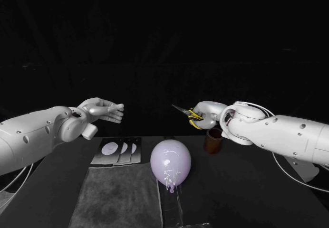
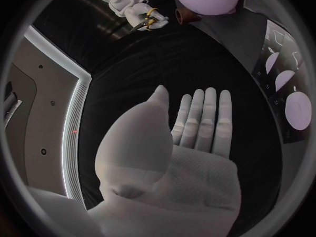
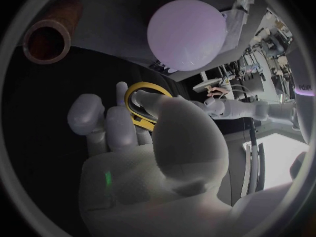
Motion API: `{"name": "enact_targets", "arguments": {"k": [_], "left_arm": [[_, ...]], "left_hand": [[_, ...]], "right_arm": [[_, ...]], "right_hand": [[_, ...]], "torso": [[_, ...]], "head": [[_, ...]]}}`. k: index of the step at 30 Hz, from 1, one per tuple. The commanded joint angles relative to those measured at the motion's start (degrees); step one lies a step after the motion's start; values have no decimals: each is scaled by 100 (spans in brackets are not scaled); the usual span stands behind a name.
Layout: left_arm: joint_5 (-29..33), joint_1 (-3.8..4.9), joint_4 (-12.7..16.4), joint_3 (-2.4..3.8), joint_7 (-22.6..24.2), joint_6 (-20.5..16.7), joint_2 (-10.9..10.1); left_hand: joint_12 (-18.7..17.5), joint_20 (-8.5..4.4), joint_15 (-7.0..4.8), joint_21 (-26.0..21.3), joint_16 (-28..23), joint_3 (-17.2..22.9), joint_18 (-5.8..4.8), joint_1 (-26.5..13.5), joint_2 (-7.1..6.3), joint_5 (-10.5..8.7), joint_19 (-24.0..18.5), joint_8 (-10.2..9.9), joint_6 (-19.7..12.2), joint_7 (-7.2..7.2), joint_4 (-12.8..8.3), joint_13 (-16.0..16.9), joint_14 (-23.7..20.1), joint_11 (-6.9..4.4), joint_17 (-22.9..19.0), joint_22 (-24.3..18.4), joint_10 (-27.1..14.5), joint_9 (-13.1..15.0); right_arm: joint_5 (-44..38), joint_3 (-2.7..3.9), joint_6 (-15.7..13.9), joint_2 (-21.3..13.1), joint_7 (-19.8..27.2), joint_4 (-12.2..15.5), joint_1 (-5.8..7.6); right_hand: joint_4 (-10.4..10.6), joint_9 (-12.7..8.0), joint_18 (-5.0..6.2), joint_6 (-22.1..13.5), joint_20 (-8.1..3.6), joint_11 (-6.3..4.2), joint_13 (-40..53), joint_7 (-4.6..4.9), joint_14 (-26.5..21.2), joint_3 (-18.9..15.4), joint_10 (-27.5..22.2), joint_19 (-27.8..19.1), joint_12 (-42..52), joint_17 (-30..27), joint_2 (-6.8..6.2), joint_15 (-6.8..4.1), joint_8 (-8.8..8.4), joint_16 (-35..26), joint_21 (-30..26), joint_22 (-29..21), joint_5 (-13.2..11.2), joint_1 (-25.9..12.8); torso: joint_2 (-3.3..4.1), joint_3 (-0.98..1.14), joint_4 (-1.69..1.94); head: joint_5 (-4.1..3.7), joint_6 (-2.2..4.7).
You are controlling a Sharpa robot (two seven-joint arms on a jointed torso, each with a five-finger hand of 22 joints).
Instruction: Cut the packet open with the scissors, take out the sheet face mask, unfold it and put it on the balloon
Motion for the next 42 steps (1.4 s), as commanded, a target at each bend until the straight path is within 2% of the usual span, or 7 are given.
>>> {"name": "enact_targets", "arguments": {"k": [1, 10, 18, 29, 32, 37, 42], "left_arm": [[-187, -93, 199, 12, 897, -483, -133], [-754, -381, 590, 13, 1616, -966, -570], [-1393, -628, 816, 11, 1864, -1293, -803], [-2223, -1094, 844, 7, 1444, -2226, -797], [-2205, -1150, 788, 7, 1170, -2438, -738], [-1909, -1218, 631, 7, 285, -2588, -563], [-1881, -1235, 398, 10, -432, -2491, -389]], "left_hand": [[94, -51, -114, 105, 172, 192, 51, 493, 42, -16, 186, 28, 195, -47, -154, 31, 267, -105, 77, 35, 262, -12], [-101, -105, -139, 126, 285, 608, 23, 1018, -210, -20, 222, -242, 494, -67, 117, -48, 216, -137, 177, 14, 510, -186], [-373, 61, 55, -257, -99, 749, -101, 1032, -453, -33, -402, -498, 420, 27, 334, -61, -365, -4, 48, -139, 359, -293], [-430, 68, 429, -498, -818, 307, -500, 600, -626, -23, -1961, -936, -161, 158, 351, -80, -1548, 337, -513, -198, -874, -440], [-421, 67, 480, -492, -864, -30, -537, 499, -618, -26, -2034, -1039, -356, 165, 366, -74, -1964, 370, -721, -195, -1197, -467], [-326, 53, 440, -378, -614, -457, -472, 244, -535, -21, -1541, -1048, -395, 387, 381, -48, -1131, 429, -495, -128, -1129, -455], [-257, 38, 426, -187, -382, -969, -334, 17, -900, 4, -801, -1049, -520, 470, 405, -39, -1037, 441, -461, -37, -1205, -437]], "right_arm": [[2044, 1, -488, -216, 794, 245, 11], [4017, -10, -476, -833, 1373, 745, -8], [5110, -15, -377, -1081, 1539, 862, -84], [5773, -18, -157, -1116, 1549, 1116, -253], [5793, -18, -159, -1117, 1518, 1155, -269], [5795, -19, -173, -1118, 1455, 1199, -292], [5773, -20, -174, -1112, 1433, 1207, -302]], "right_hand": [[-11, 10, 46, 28, 5, -475, -10, 32, -17, 29, 1182, 7, -25, 12, 63, -1, -36, -10, 12, 17, 14, 141], [-28, 19, 52, 32, 8, -474, -21, 35, -13, 22, 1197, 0, -62, 1, 31, 0, -39, -26, -22, 0, 13, 153], [-150, 57, 45, 39, 5, -480, -53, 31, 33, 2, 1250, 43, -162, 84, -27, -7, -40, 1, 4, 25, 33, 242], [-164, 76, 33, 62, 2, -483, -59, 28, 62, -3, 1311, 86, -189, 151, 2, -10, -32, 35, 60, 64, 21, 250], [-164, 76, 33, 62, 2, -483, -59, 28, 62, -3, 1311, 86, -189, 151, 2, -10, -32, 35, 60, 64, 21, 250], [-159, 79, 34, 65, 2, -484, -61, 28, 64, -7, 1321, 85, -196, 147, 10, -11, -32, 33, 51, 60, 17, 245], [-159, 79, 34, 65, 2, -484, -61, 28, 64, -7, 1321, 85, -196, 147, 10, -11, -32, 33, 51, 60, 17, 245]], "torso": [[5, 3, -6], [-14, 18, 0], [-6, 19, 16], [1, -5, 10], [1, -10, 11], [8, -12, 19], [0, -4, 10]], "head": [[72, -26], [403, -163], [750, -319], [1500, -604], [1568, -629], [1653, -666], [1707, -694]]}}
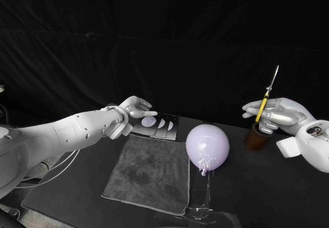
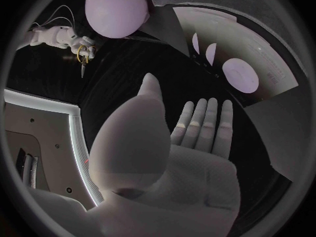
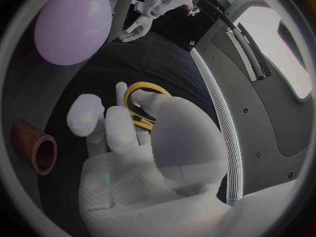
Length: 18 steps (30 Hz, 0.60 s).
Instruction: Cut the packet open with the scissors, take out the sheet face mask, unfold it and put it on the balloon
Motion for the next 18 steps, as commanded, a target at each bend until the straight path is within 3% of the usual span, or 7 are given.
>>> {"name": "enact_targets", "arguments": {"k": [1, 3, 5, 10, 13, 15, 18], "left_arm": [[51, 3, -134, 10, -1007, -94, 94], [-91, 5, -269, 12, -1250, 42, 196], [-227, 7, -362, 12, -1425, 142, 283], [-586, 13, -565, 10, -1687, 289, 504], [-990, 15, -738, 8, -1570, 384, 647], [-1343, 16, -887, 8, -1366, 470, 735], [-1764, 16, -1099, 7, -1056, 582, 845]], "left_hand": [[61, -3, -8, 65, 114, -54, 165, -27, -47, 1, 180, 60, 39, 544, 3, 14, 78, -16, 30, 28, -9, 37], [88, 10, -2, 51, 132, -129, 167, -80, -142, 5, 170, 73, 10, 502, 8, 15, 10, -21, 24, 15, -19, 47], [164, 21, 5, -65, 131, -106, 107, -113, -106, -3, -172, 143, 61, 476, 3, 23, -108, -38, -4, -49, 48, 82], [184, 26, 51, -204, 99, -219, 17, -203, -244, 4, -731, 178, 10, 522, 8, 1, -311, -11, -67, -116, -21, 103], [177, 25, 91, -227, -40, -176, -22, -160, -194, -1, -832, 208, 8, 425, 7, -5, -721, -14, -220, -120, -65, 117], [125, 8, 110, -238, -205, -90, -25, 92, -122, -4, -900, 216, -31, 343, -1, -18, -1298, -83, -458, -122, -181, 122], [10, -3, 98, -285, -412, -38, -34, 381, -63, -18, -1341, 207, -142, 118, -9, -17, -1975, -340, -731, -159, -433, 124]], "right_arm": [[59, 4, 103, 4, 27, 15, -3], [41, 4, 102, 6, 17, 15, -6], [26, 4, 101, 8, 11, 15, -7], [-20, 4, 101, 16, -1, 14, -9], [-67, 4, 98, 25, -18, 13, -9], [-94, 4, 91, 27, -32, 13, -10], [-125, 4, 81, 26, -49, 13, -10]], "right_hand": [[-31, 10, 44, 47, 1, -500, -6, 6, 40, -6, 1304, 41, -18, 3, 31, 10, -10, 34, 24, -1, 17, 59], [-31, 11, 44, 48, 1, -501, -7, 5, 40, -7, 1308, 42, -21, -1, 34, 9, -10, 32, 23, -1, 16, 58], [-31, 11, 44, 48, 1, -501, -7, 5, 40, -7, 1308, 42, -21, -1, 34, 9, -10, 32, 23, -1, 16, 58], [-31, 11, 44, 48, 1, -501, -7, 5, 40, -7, 1308, 42, -21, -1, 34, 9, -10, 32, 23, -1, 16, 58], [-31, 12, 48, 49, 1, -502, -8, 4, 41, -8, 1310, 35, -23, -2, 35, 9, -10, 31, 6, -12, 15, 58], [-31, 12, 49, 50, 1, -502, -8, 4, 41, -8, 1311, 33, -24, -2, 36, 9, -10, 31, 2, -14, 14, 58], [-31, 12, 49, 50, 1, -502, -8, 4, 41, -8, 1311, 33, -24, -2, 36, 9, -10, 31, 2, -14, 14, 58]], "torso": [[-5, 8, -9], [-5, 8, -11], [-6, 11, -16], [-11, 17, -13], [-9, 20, -19], [-6, 17, -25], [-2, 18, -31]], "head": [[39, -22], [26, -21], [15, -21], [-9, -9], [-13, 1], [-14, 19], [-16, 31]]}}
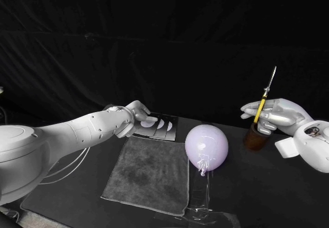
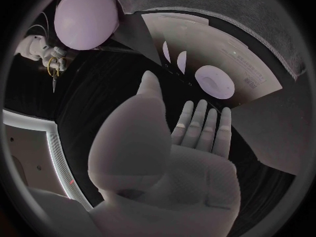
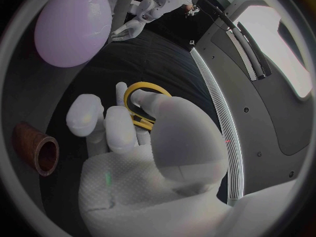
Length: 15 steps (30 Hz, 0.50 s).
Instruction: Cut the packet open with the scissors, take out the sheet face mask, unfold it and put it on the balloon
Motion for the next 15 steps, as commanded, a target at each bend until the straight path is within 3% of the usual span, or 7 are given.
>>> {"name": "enact_targets", "arguments": {"k": [1, 3, 4, 6, 8, 10, 15], "left_arm": [[-1024, 12, -186, 5, 427, 358, 95], [-1370, 11, -330, 4, 649, 477, 175], [-1510, 11, -381, 3, 734, 528, 206], [-1781, 10, -479, 1, 877, 632, 266], [-2089, 9, -629, -6, 1004, 809, 355], [-2236, 9, -737, -11, 1041, 959, 413], [-2532, 5, -1064, -18, 1072, 1444, 575]], "left_hand": [[-63, 4, -13, -27, -92, 36, -83, 145, 14, -13, -214, -11, -124, 87, 3, -5, -301, -129, -121, -20, -135, -18], [-182, 12, 44, -59, -155, -57, -137, 256, -97, -11, -591, -186, -554, -31, -4, -28, -717, -247, -277, -52, -552, -146], [-182, 12, 44, -59, -155, -57, -137, 256, -97, -11, -591, -186, -554, -31, -4, -28, -717, -247, -277, -52, -552, -146], [-271, 1, -55, -118, -211, -330, -221, 356, -343, 14, -1383, -596, -1550, -304, 5, -102, -1470, -517, -555, -112, -1796, -480], [-291, -5, -111, -116, -217, -352, -199, 428, -406, 22, -1592, -679, -1758, -374, 28, -127, -1685, -624, -638, -113, -2298, -550], [-384, -13, -168, -141, -260, -439, -204, 478, -510, 34, -1816, -841, -2148, -473, 20, -223, -2023, -728, -780, -135, -3279, -682], [-430, -10, -208, -166, -300, -572, -208, 411, -585, 25, -2150, -1058, -2696, -567, 29, -269, -2409, -825, -958, -164, -3891, -875]], "right_arm": [[-126, 5, 69, 3, -7, 10, 0], [-149, 5, 59, 1, -23, 10, 0], [-155, 5, 55, 2, -30, 9, 0], [-165, 5, 47, 5, -42, 7, 0], [-185, 5, 38, 13, -59, -2, 0], [-196, 5, 35, 19, -68, -7, 0], [-216, 5, 22, 29, -94, -13, 0]], "right_hand": [[-33, 9, 85, 39, 1, -504, -8, 15, 33, -6, 1308, 33, -3, 3, 35, 0, -10, 31, 2, -8, 14, 43], [-33, 9, 85, 39, 1, -504, -8, 15, 33, -6, 1308, 33, -3, 3, 35, 0, -10, 31, 2, -8, 14, 43], [-33, 9, 85, 39, 1, -504, -8, 15, 33, -6, 1308, 33, -3, 3, 35, 0, -10, 31, 2, -8, 14, 43], [-33, 10, 85, 40, 0, -505, -9, 14, 32, -7, 1310, 35, -5, -1, 36, 0, -10, 28, 4, -6, 14, 44], [-33, 10, 85, 40, 0, -505, -9, 14, 32, -7, 1310, 35, -5, -1, 36, 0, -10, 28, 4, -6, 14, 44], [-33, 10, 85, 40, 0, -505, -9, 14, 32, -7, 1310, 35, -5, -1, 36, 0, -10, 28, 4, -6, 14, 44], [-35, 10, 87, 39, 0, -505, -9, 14, 31, -6, 1311, 30, -7, -11, 38, 0, -10, 23, -8, -13, 14, 44]], "torso": [[7, 1, -12], [9, 0, -4], [10, -2, 1], [9, -6, 6], [11, -10, 6], [13, -11, 4], [23, -15, -2]], "head": [[-2, 18], [-11, 18], [-19, 16], [-32, 17], [-39, 23], [-44, 27], [-60, 26]]}}
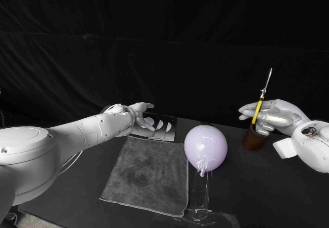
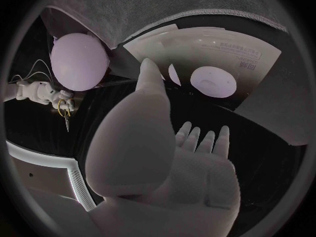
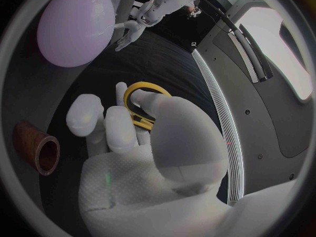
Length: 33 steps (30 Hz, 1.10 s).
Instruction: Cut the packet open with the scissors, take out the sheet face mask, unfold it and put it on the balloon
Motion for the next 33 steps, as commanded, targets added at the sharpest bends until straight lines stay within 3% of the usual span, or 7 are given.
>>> {"name": "enact_targets", "arguments": {"k": [1, 11, 28, 32, 33], "left_arm": [[-629, 5, -167, -1, 289, 701, 90], [-718, -2, -708, -3, 367, 1309, 362], [-591, 1, -1182, 7, 442, 1760, 534], [-554, 0, -1210, 7, 415, 1834, 543], [-528, 0, -1215, 7, 405, 1854, 543]], "left_hand": [[-23, -5, -22, -41, -24, -25, -31, -29, -38, 25, -107, -56, -137, -5, -2, -13, -114, -58, -53, -9, -163, -49], [-28, -21, -86, -40, -29, -13, -13, -74, -48, 19, -188, -106, -273, -23, -1, -20, -191, -94, -88, -10, -290, -92], [34, -11, -75, -31, 9, 0, 10, -169, -35, 22, -209, -31, -114, 104, -1, 25, -93, 49, -25, -4, -49, -15], [54, -12, -85, -27, 49, 31, 21, -151, -15, 27, -205, -16, -87, 182, -1, 39, 20, 153, 44, 0, 46, 2], [73, -11, -106, -8, 97, 31, 41, -116, -4, 31, -139, -7, -73, 271, -18, 49, 137, 266, 101, 14, 115, 10]], "right_arm": [[-107, 5, 25, 10, -16, 0, 1], [-135, 5, -1, 18, -56, 30, 1], [-149, 6, -36, -11, -73, 97, 7], [-150, 6, -33, -19, -73, 119, 8], [-151, 6, -32, -21, -72, 123, 9]], "right_hand": [[-35, 5, 90, 39, 0, -506, -9, 14, 30, -5, 1310, 31, 6, -8, 47, -2, -10, 24, -8, -1, 14, -8], [-39, 6, 90, 39, 0, -508, -11, 12, 31, -4, 1312, 32, 2, -9, 51, -2, -11, 23, -8, 0, 15, -5], [-45, 8, 90, 38, -1, -509, -13, 11, 35, -2, 1315, 36, -6, 5, 55, -3, -13, 29, -4, 3, 16, 0], [-46, 9, 88, 38, -1, -509, -13, 11, 37, -2, 1317, 40, -7, 13, 56, -4, -13, 33, 3, 8, 16, 1], [-46, 9, 88, 38, -1, -509, -13, 11, 37, -2, 1317, 40, -7, 13, 56, -4, -13, 33, 3, 8, 16, 1]], "torso": [[13, -4, -5], [79, -27, -30], [202, -78, -55], [210, -82, -52], [212, -84, -52]], "head": [[-12, -5], [-17, 39], [-62, 63], [-65, 50], [-68, 47]]}}
